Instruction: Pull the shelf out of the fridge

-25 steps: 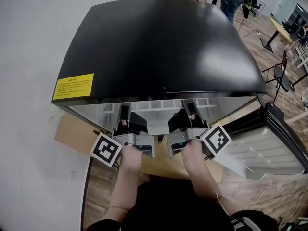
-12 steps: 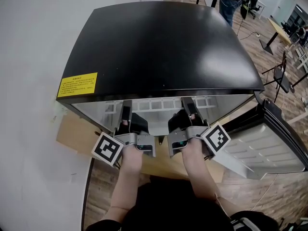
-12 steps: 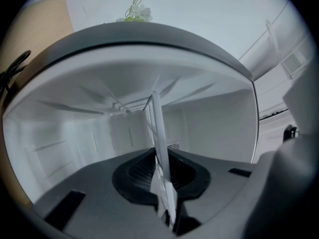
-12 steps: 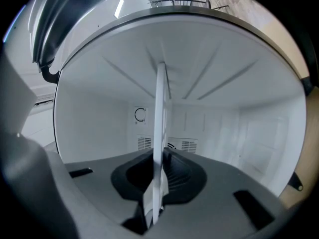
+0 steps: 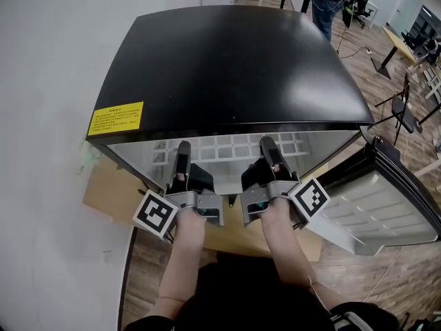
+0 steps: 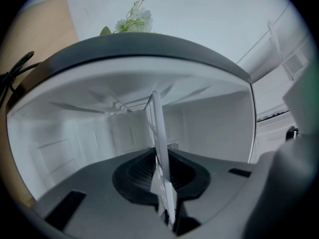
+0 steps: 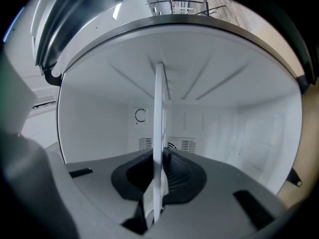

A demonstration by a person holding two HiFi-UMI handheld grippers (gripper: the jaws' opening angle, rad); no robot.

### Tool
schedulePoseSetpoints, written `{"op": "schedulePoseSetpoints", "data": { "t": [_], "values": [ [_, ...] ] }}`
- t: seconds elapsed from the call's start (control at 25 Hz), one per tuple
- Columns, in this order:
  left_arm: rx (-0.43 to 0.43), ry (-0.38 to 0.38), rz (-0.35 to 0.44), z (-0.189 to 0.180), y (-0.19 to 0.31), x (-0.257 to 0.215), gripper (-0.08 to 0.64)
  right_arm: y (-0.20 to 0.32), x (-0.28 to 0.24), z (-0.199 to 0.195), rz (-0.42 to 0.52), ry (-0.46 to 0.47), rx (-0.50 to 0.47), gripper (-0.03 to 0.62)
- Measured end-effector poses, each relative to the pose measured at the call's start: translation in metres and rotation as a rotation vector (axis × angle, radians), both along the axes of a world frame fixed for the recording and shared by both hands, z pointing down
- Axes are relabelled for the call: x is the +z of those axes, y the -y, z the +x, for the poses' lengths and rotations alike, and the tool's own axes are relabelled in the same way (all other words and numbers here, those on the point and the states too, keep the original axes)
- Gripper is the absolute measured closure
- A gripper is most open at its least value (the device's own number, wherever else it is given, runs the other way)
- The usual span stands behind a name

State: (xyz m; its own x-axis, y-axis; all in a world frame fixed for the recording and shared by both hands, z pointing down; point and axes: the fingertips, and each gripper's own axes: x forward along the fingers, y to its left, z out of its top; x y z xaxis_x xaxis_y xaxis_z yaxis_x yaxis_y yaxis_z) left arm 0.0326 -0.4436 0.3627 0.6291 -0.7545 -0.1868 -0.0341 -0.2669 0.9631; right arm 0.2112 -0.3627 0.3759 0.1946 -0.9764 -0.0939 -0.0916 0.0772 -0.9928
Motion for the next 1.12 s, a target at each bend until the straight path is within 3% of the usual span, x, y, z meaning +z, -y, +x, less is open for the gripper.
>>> {"op": "schedulePoseSetpoints", "data": {
  "t": [1.12],
  "values": [
    [0.005,0.007,-0.017,-0.008,-0.018,0.001,0.52,-0.018,0.001,-0.009,-0.016,0.023,0.011,0.578]
  ]
}}
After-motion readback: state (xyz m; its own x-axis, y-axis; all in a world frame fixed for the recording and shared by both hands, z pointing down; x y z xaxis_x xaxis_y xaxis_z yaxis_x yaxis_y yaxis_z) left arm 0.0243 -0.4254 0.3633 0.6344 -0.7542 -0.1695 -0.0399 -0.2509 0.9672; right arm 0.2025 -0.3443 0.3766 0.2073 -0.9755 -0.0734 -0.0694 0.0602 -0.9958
